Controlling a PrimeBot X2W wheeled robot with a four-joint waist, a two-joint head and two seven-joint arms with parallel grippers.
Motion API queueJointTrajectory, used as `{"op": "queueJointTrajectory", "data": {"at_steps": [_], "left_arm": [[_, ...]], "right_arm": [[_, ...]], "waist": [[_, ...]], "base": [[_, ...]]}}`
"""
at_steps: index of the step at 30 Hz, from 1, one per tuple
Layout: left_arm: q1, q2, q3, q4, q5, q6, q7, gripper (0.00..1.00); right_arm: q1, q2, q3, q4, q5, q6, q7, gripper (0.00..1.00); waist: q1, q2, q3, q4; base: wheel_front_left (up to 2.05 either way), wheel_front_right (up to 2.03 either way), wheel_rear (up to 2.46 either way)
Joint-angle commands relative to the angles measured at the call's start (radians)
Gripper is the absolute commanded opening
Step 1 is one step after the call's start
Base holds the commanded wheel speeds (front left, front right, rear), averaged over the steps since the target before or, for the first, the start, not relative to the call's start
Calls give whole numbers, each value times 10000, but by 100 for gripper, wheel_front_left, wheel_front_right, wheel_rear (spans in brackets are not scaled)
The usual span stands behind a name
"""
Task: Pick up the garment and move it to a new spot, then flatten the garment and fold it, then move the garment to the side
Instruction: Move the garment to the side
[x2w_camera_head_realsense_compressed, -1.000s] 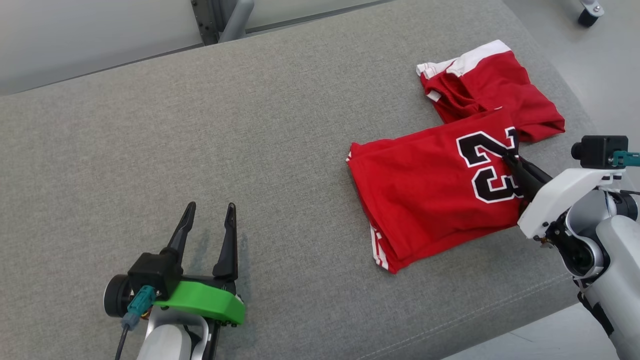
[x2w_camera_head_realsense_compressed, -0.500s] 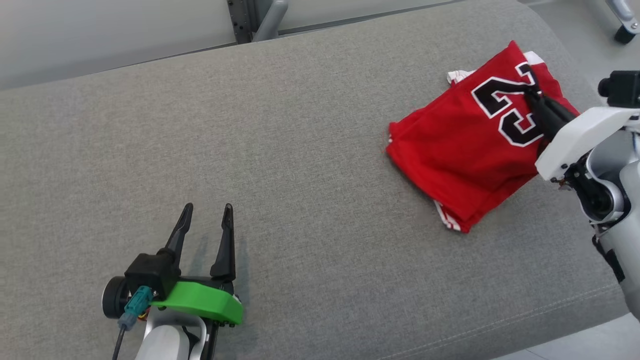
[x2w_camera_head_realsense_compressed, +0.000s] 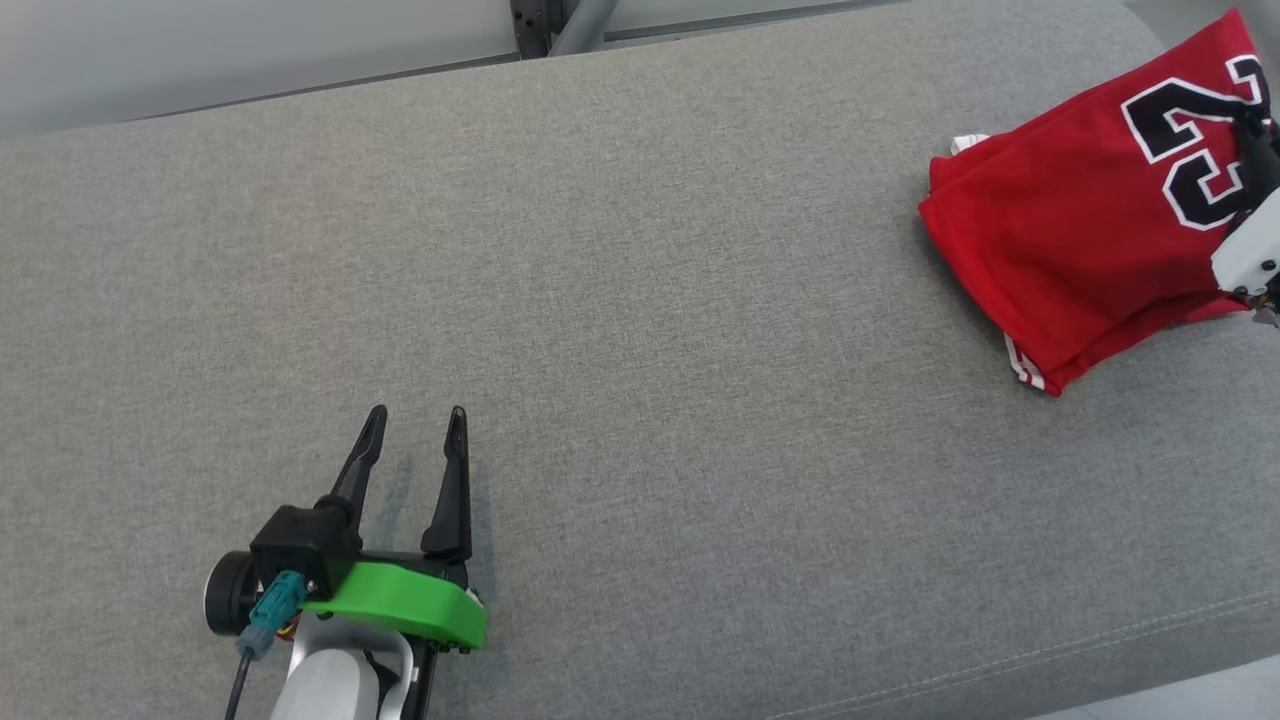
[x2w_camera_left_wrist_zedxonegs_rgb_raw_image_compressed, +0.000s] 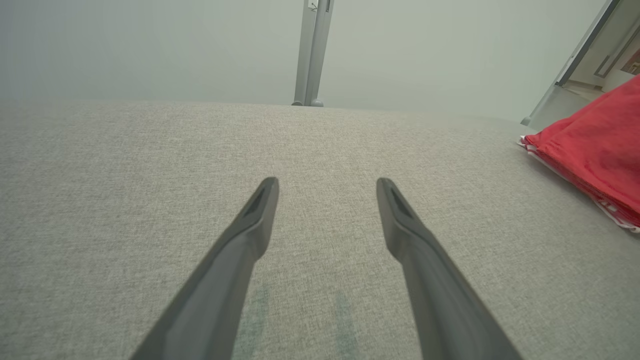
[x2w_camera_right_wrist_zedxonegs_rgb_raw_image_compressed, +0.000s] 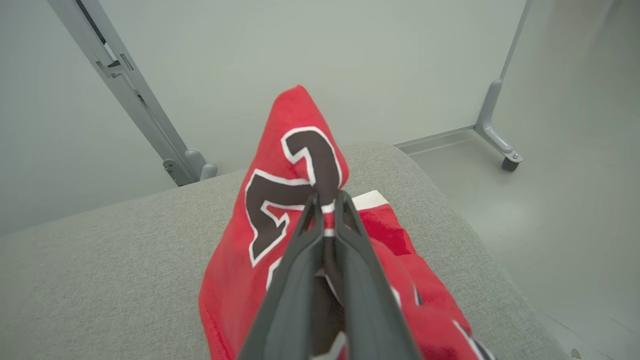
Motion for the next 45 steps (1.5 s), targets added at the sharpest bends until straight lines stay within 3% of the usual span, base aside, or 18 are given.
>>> {"op": "queueJointTrajectory", "data": {"at_steps": [1,19,27,28,29,30,37,45], "left_arm": [[-106,24,16,2,38,-36,3,100],[-801,309,-267,-141,419,-111,12,100],[-1002,427,-330,-410,494,-19,44,100],[-1019,441,-336,-440,500,-6,55,100],[-1029,455,-337,-456,500,12,59,100],[-1035,472,-340,-474,500,20,68,100],[-1072,542,-351,-447,420,96,83,100],[-955,522,-351,-431,338,221,52,100]], "right_arm": [[-178,35,-139,110,-168,-3,-149,0],[-1552,-300,-2944,3767,-1954,-3,-1612,0],[-2078,-435,-3525,4783,-2825,-3,-2336,0],[-2176,-435,-3617,4910,-2955,-3,-2404,29],[-2266,-425,-3706,5025,-3077,-3,-2474,79],[-2326,-441,-3779,5138,-3239,-3,-2605,100],[-2741,-262,-4089,5745,-3929,-3,-3072,100],[-2881,52,-3684,5578,-4058,-3,-3386,100]], "waist": [[0,33,118,71],[0,33,1633,796],[0,33,2115,991],[0,33,2159,1005],[0,33,2196,1017],[0,33,2229,1026],[0,33,2231,1039],[0,33,1764,873]], "base": [[0,0,0],[0,0,0],[0,0,0],[0,0,0],[0,0,0],[0,0,0],[0,0,0],[0,0,0]]}}
